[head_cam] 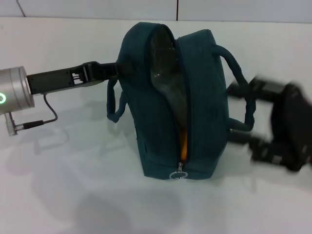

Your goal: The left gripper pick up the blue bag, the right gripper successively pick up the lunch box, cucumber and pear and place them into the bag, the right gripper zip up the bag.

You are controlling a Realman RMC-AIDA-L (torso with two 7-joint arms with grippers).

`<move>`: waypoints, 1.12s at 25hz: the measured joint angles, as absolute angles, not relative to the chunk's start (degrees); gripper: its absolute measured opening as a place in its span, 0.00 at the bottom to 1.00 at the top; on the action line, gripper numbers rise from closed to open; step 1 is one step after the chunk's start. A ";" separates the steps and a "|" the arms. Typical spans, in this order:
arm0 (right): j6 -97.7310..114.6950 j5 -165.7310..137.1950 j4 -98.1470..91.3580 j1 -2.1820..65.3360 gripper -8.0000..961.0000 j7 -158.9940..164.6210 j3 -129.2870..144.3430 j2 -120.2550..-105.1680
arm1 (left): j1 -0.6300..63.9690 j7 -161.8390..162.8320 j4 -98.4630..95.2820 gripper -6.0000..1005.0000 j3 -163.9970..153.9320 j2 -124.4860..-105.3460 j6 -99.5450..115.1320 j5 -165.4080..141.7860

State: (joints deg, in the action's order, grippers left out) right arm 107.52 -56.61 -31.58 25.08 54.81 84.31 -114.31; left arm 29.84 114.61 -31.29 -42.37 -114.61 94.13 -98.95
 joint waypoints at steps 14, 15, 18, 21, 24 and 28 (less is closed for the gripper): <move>97.92 -66.31 -21.14 31.15 0.62 60.31 85.49 -115.68 | 29.50 114.30 -31.11 0.05 -42.27 -114.98 92.63 -98.53; 96.71 -66.33 -21.16 31.34 0.62 60.72 85.52 -115.73 | 29.49 114.27 -31.03 0.05 -42.27 -114.99 92.63 -98.53; 93.56 -66.31 -21.06 31.85 0.62 60.94 85.60 -115.83 | 29.53 114.26 -30.94 0.05 -42.32 -115.00 92.72 -98.52; 90.88 -65.66 -21.46 31.48 0.62 60.08 85.09 -115.91 | 29.43 114.25 -30.94 0.05 -42.39 -115.02 92.96 -98.62; 89.38 -63.79 -21.68 30.95 0.62 57.84 84.48 -115.92 | 29.31 114.06 -30.94 0.05 -42.51 -115.07 93.03 -98.89; 89.28 -60.55 -21.68 30.15 0.62 54.24 84.38 -115.93 | 29.05 113.88 -30.94 0.05 -42.63 -115.13 93.11 -99.00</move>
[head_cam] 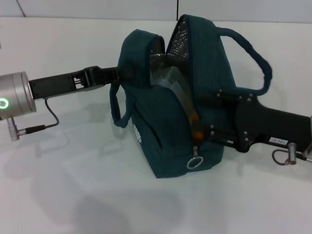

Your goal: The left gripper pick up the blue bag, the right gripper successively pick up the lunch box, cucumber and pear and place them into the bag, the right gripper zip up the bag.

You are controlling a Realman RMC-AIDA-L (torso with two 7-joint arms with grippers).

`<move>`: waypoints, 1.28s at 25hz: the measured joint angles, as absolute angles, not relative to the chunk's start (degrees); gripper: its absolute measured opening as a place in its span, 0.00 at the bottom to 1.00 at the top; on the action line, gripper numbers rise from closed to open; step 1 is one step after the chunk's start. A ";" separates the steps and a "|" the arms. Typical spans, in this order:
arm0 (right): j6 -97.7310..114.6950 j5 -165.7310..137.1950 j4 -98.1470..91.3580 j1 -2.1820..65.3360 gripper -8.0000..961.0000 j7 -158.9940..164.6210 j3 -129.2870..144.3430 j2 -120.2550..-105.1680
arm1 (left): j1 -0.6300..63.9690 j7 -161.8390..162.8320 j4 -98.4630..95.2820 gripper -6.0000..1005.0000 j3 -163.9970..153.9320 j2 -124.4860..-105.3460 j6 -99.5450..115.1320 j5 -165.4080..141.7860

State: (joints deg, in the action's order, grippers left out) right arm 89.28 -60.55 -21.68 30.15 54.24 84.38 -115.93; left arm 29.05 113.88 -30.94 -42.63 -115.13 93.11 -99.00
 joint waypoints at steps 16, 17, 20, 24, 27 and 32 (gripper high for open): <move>106.56 -66.55 -21.21 29.09 0.62 62.65 84.52 -112.01 | 28.56 113.13 -31.29 0.05 -42.32 -114.89 92.56 -98.77; 106.00 -67.73 -20.99 29.09 0.62 63.62 84.49 -111.69 | 28.59 113.12 -31.31 0.05 -42.31 -114.85 92.51 -98.75; 102.38 -72.07 -20.36 29.31 0.62 66.85 84.52 -111.06 | 28.79 113.06 -31.34 0.05 -42.24 -114.80 92.38 -98.71; 94.27 -79.08 -20.00 30.79 0.62 70.05 84.68 -112.20 | 29.21 113.03 -31.37 0.05 -42.20 -114.84 91.91 -98.67; 88.74 -81.77 -20.25 31.67 0.62 70.52 84.73 -114.01 | 29.37 113.03 -31.38 0.05 -42.19 -114.88 91.87 -98.66; 84.91 -83.84 -20.46 33.55 0.62 70.47 85.02 -115.21 | 29.37 113.02 -31.36 0.05 -42.18 -114.95 91.84 -98.60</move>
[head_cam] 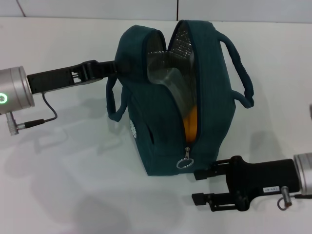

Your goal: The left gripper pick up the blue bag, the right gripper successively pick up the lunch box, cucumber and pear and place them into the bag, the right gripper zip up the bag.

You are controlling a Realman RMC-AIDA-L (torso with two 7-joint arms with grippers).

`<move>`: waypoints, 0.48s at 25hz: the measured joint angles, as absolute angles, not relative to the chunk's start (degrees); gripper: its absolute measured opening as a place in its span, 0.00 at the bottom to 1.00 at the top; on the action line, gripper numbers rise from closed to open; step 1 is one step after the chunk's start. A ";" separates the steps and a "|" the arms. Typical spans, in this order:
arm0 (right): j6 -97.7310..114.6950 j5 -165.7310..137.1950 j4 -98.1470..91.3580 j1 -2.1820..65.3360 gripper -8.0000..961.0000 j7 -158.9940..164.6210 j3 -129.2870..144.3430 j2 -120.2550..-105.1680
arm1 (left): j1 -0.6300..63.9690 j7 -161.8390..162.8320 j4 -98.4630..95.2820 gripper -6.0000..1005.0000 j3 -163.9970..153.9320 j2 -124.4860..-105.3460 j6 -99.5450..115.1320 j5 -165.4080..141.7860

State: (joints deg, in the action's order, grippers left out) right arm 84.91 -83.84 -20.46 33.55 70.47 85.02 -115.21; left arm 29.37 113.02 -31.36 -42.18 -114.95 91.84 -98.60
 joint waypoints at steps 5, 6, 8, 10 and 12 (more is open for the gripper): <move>82.60 -83.98 -20.90 34.28 0.62 70.18 85.04 -115.74 | 28.96 113.02 -31.34 0.05 -42.19 -114.95 91.84 -98.53; 82.38 -83.94 -21.11 34.28 0.62 70.11 84.96 -115.77 | 28.87 113.02 -31.34 0.05 -42.18 -114.96 91.84 -98.52; 81.78 -83.46 -21.37 34.30 0.62 69.27 84.55 -115.85 | 28.73 113.02 -31.29 0.05 -42.18 -114.92 91.84 -98.52; 81.56 -83.05 -21.40 34.31 0.62 68.70 84.42 -115.90 | 28.72 113.02 -31.25 0.05 -42.19 -114.91 91.84 -98.51; 81.04 -82.06 -21.41 34.44 0.62 67.75 84.41 -116.04 | 28.73 113.02 -31.22 0.05 -42.19 -114.90 91.87 -98.51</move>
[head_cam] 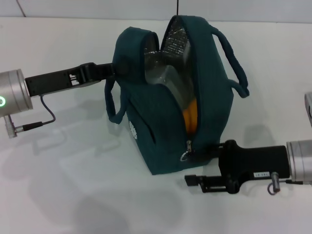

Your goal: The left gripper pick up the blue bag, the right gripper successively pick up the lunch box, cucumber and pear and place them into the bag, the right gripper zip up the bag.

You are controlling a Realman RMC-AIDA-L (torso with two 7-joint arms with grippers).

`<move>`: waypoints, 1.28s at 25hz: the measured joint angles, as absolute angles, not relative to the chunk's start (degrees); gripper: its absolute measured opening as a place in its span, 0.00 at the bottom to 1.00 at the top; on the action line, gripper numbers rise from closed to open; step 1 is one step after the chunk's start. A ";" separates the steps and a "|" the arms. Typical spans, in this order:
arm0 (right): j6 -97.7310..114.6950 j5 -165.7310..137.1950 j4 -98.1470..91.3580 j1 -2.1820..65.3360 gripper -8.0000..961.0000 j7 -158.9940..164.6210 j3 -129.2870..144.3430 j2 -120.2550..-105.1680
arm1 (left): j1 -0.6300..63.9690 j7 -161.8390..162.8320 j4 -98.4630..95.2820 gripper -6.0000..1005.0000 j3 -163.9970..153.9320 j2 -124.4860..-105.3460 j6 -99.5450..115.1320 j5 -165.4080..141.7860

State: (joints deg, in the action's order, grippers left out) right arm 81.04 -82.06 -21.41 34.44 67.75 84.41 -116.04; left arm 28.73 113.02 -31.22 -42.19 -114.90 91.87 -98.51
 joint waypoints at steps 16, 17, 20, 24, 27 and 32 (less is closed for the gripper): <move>83.28 -78.34 -21.09 34.42 0.60 66.02 84.92 -115.86 | 28.74 113.03 -31.23 0.05 -42.19 -114.62 91.84 -98.51; 83.97 -78.39 -21.09 34.32 0.60 66.39 84.92 -115.76 | 28.74 113.03 -31.25 0.05 -42.19 -114.61 91.84 -98.51; 85.04 -78.46 -21.24 33.79 0.59 68.10 84.89 -115.25 | 28.74 113.03 -31.31 0.05 -42.19 -114.60 91.84 -98.51; 85.79 -78.54 -20.87 33.19 0.59 70.06 84.87 -114.18 | 28.74 113.03 -31.29 0.05 -42.19 -114.54 91.84 -98.51; 87.31 -78.63 -20.85 32.90 0.59 70.68 84.87 -113.64 | 28.74 113.03 -31.30 0.05 -42.19 -114.52 91.84 -98.51; 86.64 -78.41 -20.85 32.23 0.58 70.97 84.36 -113.42 | 28.71 113.03 -31.12 0.05 -42.19 -114.52 91.84 -98.51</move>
